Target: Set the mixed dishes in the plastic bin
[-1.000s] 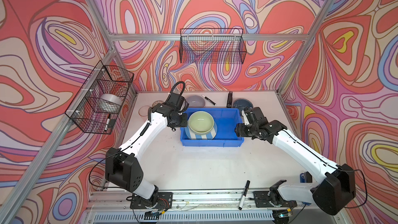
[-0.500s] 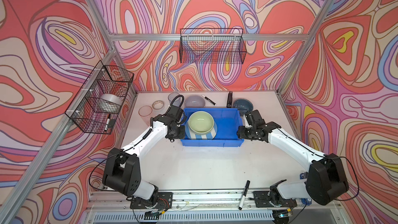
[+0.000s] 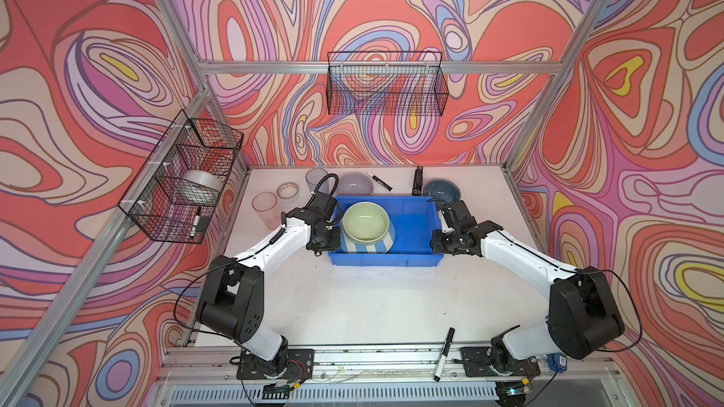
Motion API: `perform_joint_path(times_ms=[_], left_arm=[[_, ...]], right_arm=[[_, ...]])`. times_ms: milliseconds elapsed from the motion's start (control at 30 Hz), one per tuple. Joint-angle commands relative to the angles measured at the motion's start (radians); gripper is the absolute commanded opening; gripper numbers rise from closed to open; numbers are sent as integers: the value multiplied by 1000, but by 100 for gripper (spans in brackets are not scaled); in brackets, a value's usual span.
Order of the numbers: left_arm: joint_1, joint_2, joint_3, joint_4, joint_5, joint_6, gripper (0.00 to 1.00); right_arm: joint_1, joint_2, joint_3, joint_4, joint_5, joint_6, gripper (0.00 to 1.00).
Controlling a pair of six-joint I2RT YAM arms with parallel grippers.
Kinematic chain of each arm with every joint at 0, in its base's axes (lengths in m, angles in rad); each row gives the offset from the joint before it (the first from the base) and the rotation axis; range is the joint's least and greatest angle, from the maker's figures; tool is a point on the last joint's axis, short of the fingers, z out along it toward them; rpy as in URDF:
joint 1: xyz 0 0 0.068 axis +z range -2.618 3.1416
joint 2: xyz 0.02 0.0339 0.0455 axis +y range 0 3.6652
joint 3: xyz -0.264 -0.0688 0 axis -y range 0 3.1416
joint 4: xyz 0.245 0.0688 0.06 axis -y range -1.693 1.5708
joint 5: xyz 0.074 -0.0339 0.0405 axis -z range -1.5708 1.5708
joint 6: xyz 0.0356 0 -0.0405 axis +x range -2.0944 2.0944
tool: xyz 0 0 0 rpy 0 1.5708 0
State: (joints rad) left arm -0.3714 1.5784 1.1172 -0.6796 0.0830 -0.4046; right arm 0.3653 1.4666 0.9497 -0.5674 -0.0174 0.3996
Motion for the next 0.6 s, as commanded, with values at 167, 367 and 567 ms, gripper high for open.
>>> perform_joint_path(times_ms=[167,367,567], left_arm=[[7,-35,-62,5,5,-14,15],[7,-84,-114,6,27,-56,11],[4,-195,-212,-3,64,-129,11]], right_arm=[[-5,-5,-11,-9,-47,-7,14],[-2,-40,-36,-37,-107,-6,6],[16,-88,-85,-56,-171,20,6]])
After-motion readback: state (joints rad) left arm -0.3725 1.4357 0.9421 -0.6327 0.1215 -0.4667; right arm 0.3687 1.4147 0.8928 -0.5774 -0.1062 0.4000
